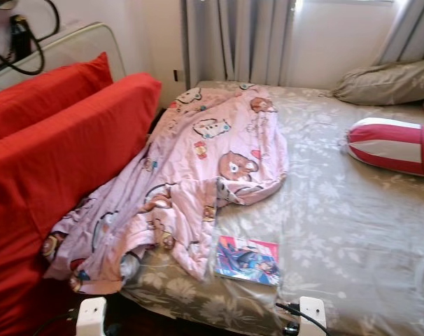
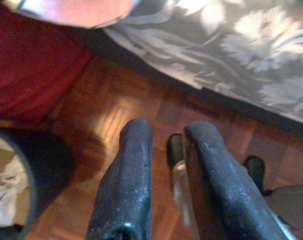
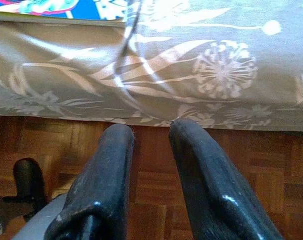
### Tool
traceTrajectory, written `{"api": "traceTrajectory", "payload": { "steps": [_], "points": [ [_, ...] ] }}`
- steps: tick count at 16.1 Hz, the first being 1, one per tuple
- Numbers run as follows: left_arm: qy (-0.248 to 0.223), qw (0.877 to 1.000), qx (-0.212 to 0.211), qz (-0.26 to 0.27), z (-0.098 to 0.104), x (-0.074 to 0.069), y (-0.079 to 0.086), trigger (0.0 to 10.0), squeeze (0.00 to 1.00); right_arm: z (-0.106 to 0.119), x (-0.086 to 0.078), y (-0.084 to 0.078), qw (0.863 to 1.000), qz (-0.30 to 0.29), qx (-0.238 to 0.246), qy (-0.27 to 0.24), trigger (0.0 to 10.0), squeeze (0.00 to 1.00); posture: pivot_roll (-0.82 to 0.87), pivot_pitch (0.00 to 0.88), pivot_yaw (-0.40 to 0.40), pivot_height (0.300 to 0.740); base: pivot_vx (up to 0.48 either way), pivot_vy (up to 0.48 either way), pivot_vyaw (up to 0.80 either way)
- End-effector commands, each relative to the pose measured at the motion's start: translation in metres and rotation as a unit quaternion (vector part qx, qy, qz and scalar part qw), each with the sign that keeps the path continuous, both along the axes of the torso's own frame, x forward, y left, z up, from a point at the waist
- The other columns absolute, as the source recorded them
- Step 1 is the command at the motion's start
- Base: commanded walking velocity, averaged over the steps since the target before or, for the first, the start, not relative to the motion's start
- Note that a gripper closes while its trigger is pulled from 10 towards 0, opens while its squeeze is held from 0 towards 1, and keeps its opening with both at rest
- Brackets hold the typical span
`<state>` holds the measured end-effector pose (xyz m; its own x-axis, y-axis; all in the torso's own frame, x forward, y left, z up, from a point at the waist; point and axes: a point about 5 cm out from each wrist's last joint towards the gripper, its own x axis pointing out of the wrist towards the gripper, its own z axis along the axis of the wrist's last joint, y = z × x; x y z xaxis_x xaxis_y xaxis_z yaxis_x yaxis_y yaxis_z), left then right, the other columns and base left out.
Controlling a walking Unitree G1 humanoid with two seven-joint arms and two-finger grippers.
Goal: Clean up the room
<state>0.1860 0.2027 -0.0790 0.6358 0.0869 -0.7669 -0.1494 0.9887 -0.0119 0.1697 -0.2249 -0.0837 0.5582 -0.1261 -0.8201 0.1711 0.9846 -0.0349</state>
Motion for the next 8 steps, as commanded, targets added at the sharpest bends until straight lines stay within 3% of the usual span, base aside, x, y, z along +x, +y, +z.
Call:
{"api": "traceTrajectory", "payload": {
  "steps": [1, 4, 8],
  "points": [
    [-0.005, 1.000, 0.000, 0.003, 0.002, 0.004, -0.001, 10.0, 0.00, 0.003, 0.006, -0.002, 1.000, 0.005, -0.004, -0.008, 10.0, 0.00, 0.04, 0.000, -0.020, 0.740, 0.000, 0.000, 0.00],
    [-0.009, 1.000, -0.006, -0.001, 0.001, 0.006, -0.011, 10.0, 0.00, 0.005, 0.008, -0.007, 1.000, 0.016, -0.010, -0.006, 10.0, 0.00, 0.08, 0.000, -0.071, 0.740, 0.000, 0.000, 0.00],
    [-0.012, 1.000, -0.009, 0.001, 0.001, 0.005, -0.012, 10.0, 0.00, 0.008, 0.010, -0.012, 1.000, 0.022, -0.018, -0.008, 10.0, 0.00, 0.11, 0.000, -0.102, 0.740, 0.000, -0.358, 0.00]
  ]
}}
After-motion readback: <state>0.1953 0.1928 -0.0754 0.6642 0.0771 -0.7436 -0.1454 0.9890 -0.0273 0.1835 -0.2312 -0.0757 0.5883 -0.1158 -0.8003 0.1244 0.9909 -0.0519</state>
